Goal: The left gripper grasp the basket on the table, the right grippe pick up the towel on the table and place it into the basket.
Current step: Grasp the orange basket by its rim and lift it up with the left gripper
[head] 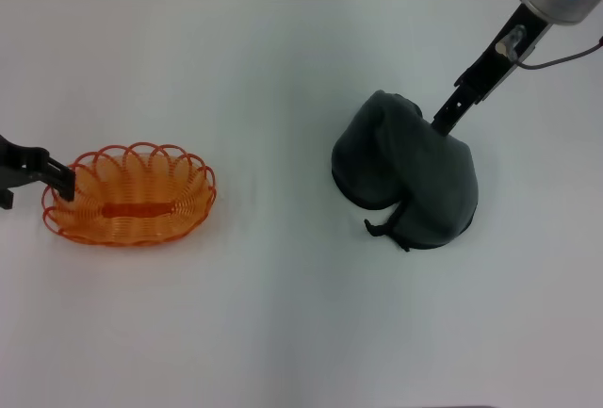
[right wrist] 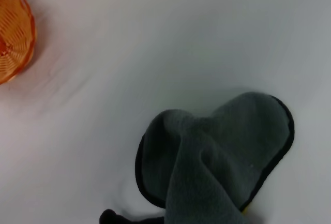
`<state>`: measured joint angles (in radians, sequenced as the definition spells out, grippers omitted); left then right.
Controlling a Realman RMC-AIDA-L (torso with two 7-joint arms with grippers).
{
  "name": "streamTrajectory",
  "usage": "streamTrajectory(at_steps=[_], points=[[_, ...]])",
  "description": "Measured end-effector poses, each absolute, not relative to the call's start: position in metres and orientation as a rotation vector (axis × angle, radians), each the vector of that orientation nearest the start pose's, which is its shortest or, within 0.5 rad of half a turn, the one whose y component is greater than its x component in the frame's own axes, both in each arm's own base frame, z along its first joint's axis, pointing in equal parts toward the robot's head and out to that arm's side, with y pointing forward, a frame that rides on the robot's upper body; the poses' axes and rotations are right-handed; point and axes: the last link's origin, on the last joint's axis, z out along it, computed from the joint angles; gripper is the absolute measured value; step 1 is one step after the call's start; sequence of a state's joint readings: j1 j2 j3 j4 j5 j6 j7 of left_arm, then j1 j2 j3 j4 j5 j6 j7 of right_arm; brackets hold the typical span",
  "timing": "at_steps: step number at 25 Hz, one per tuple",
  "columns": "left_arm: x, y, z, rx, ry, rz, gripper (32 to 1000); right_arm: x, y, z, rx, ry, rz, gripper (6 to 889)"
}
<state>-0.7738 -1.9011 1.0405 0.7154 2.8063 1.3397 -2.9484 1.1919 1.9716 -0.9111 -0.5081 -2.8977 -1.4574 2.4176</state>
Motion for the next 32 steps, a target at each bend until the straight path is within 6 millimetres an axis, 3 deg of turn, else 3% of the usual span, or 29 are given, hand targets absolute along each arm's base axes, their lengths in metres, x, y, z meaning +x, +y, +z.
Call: streamTrajectory(at_steps=[14, 30, 32], points=[[-0.307, 0.393, 0.038, -1.850, -1.777, 0.427, 778, 0.159, 0.438, 0.003, -2.575, 1.042, -0.713, 852], [-0.307, 0.392, 0.035, -1.856, -1.780, 0.425, 752, 0.157, 0.438, 0.002, -2.585, 1.024, -0.716, 851], [-0.307, 0.392, 0.035, -1.858, -1.788, 0.415, 658, 0.157, 0.438, 0.002, -2.585, 1.024, -0.716, 851]])
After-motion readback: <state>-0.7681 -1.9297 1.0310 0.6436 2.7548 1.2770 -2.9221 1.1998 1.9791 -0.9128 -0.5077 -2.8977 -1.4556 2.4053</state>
